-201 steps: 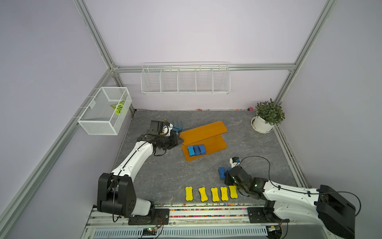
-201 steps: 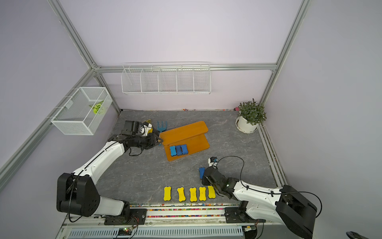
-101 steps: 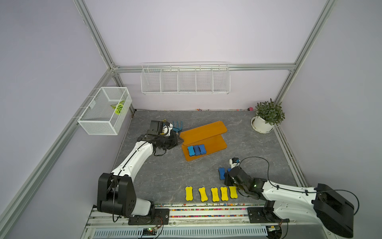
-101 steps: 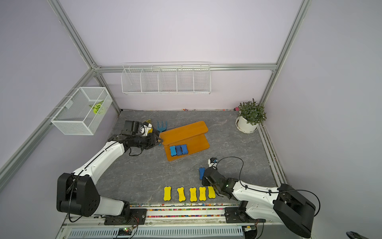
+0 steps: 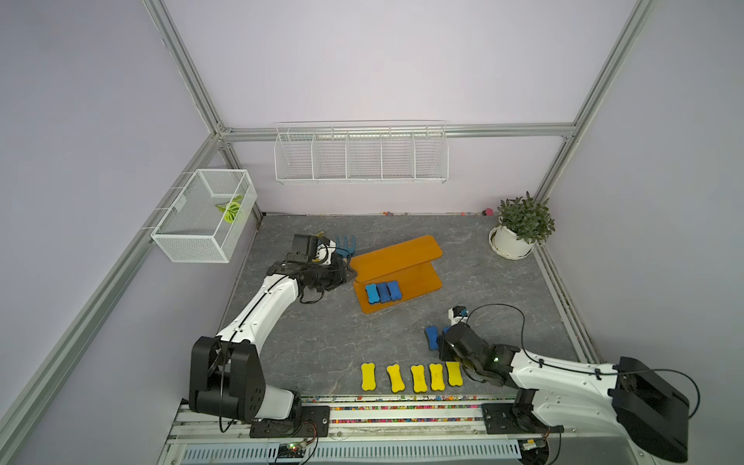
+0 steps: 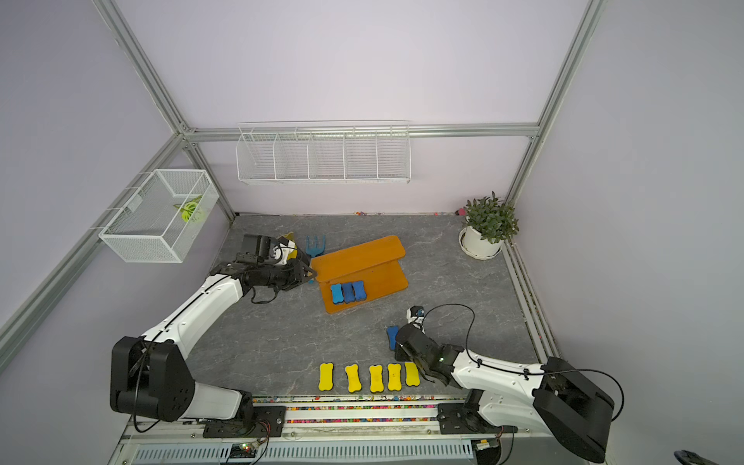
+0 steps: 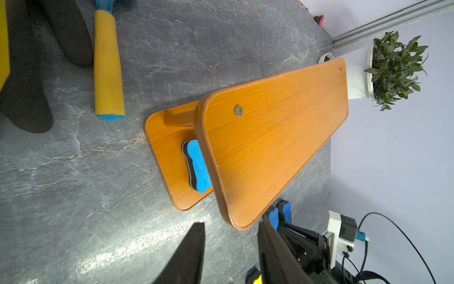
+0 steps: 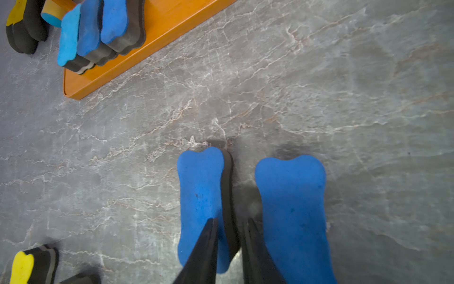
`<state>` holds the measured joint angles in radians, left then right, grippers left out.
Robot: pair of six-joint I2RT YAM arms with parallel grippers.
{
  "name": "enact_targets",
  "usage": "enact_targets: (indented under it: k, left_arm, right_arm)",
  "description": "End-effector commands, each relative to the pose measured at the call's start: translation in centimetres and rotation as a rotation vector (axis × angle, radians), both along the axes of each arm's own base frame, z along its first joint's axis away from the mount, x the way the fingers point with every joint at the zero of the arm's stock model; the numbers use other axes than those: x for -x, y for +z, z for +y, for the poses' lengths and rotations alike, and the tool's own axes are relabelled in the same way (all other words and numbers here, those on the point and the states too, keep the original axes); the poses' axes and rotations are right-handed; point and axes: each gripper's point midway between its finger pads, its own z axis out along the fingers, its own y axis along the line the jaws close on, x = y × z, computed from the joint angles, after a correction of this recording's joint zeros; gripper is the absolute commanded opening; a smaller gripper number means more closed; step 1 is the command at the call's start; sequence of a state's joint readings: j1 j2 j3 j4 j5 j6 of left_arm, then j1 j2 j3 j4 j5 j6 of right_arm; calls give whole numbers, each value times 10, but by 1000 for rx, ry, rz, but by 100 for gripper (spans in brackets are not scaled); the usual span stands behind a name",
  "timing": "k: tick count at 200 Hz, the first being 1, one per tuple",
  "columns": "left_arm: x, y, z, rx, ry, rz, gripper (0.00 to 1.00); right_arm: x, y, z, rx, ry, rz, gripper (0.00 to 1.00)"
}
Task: Remove the whiteboard erasers from the shelf
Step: Place the whiteboard eraser at the center of the board.
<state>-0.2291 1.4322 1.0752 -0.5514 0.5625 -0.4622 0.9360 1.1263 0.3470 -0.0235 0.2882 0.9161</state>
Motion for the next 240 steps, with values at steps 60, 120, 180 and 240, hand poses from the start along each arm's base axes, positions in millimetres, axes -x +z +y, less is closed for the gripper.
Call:
enact_targets:
  k: [60,120,180,240]
  left_arm:
    - [-1,-7,5,-20,14,11,43]
    - [1,-12,-1,9,-7,34,43]
    - [1,-8,-2,17,-15,25,43]
    - [2,-8,-1,14,-14,25,43]
  right_arm:
    - [-14,40,28,-42,69,-64,26]
    - [-9,20,21,-1,70,-20,26]
    - [2,8,7,40,65,19,48]
    - [6,0,11,33,78,48,52]
